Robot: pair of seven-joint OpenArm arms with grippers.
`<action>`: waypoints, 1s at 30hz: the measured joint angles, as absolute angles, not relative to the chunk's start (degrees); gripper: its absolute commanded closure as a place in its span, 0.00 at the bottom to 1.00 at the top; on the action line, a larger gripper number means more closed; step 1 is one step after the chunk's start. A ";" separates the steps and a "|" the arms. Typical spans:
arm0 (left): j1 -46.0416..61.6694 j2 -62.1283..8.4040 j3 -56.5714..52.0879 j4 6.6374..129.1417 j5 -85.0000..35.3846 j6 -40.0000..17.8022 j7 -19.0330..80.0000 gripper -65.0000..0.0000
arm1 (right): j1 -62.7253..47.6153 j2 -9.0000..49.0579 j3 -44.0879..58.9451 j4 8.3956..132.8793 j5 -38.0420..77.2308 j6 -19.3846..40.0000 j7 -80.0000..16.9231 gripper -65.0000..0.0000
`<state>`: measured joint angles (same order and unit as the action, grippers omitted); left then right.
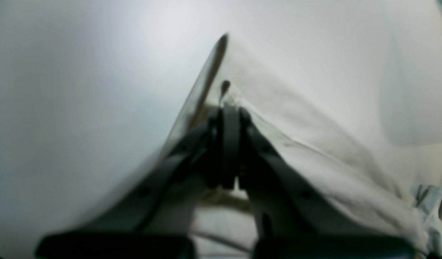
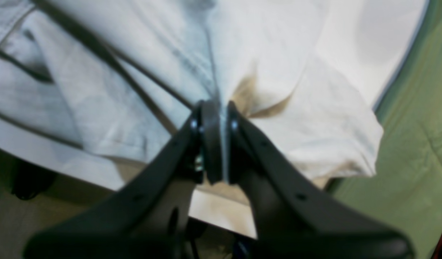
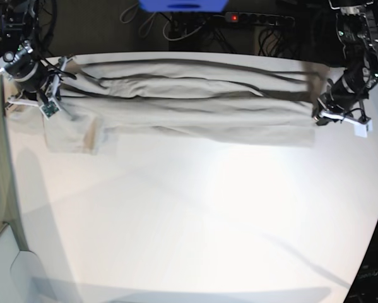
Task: Layout the t-shirt on the table in an organized manner, then fold the t-shirt properly
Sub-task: 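Fold the hem with both grippers up over toward the collar, then release the hem and regrasp the folded strip ends with both grippers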
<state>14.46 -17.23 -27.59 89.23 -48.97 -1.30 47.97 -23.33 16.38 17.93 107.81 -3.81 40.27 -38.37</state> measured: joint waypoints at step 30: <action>11.92 -17.28 -27.64 87.85 -48.73 -1.30 56.21 0.45 | 9.10 17.67 14.26 87.22 -4.19 40.01 -61.47 0.46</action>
<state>11.92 -17.28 -27.64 87.85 -48.73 -1.30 56.21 9.10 17.67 14.26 87.22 -4.19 40.01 -61.47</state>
